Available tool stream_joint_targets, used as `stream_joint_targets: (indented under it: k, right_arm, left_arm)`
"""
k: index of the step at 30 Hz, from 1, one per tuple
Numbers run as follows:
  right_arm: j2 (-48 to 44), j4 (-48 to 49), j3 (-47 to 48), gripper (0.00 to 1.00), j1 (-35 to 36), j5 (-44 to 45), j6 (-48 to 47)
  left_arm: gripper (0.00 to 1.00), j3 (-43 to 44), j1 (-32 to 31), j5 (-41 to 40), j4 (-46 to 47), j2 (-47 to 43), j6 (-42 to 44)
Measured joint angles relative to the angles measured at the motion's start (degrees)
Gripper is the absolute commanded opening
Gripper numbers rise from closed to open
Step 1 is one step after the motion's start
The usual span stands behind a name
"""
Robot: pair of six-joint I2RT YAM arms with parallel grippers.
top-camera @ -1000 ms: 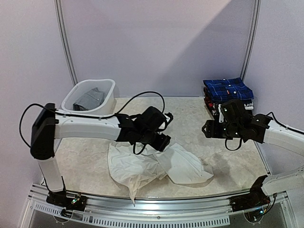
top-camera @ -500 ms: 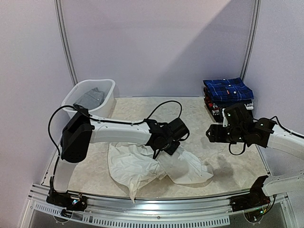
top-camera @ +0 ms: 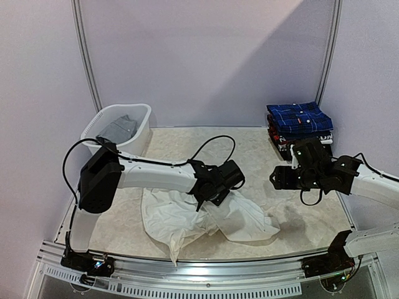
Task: Fold and stack the mixed laundry pile
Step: Pick up the crumpled T-shirt from the center of the board, then adjust the crumpled T-shirt at the center of the board.
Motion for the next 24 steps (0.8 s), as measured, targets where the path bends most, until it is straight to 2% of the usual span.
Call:
stream_joint_targets:
  k: [5, 9, 14, 18, 24]
  right_arm:
    - [1.03, -0.92, 0.39, 0.75, 4.04, 0.26, 0.0]
    - [2.75, -1.16, 1.18, 0.75, 9.4, -0.07, -0.07]
    - [5.81, 0.28, 1.9, 0.72, 15.17, -1.66, -0.48]
    - [10.29, 2.19, 2.67, 0.7, 20.22, -1.57, -0.87]
    - [17.66, 5.35, 5.84, 0.65, 29.18, -1.64, -1.53]
  left_arm:
    - [0.0, -5.49, 1.03, 0.52, 1.18, -6.97, 0.94]
    - [0.0, -10.84, 3.89, 1.77, 3.45, -16.11, 1.49]
    - [0.0, -18.45, 10.62, 5.2, 7.28, -27.43, 1.7]
    - [0.0, -22.93, 15.26, 6.75, 8.31, -33.2, 1.75]
    - [0.0, -24.3, 21.92, 8.76, 8.52, -38.4, 2.05]
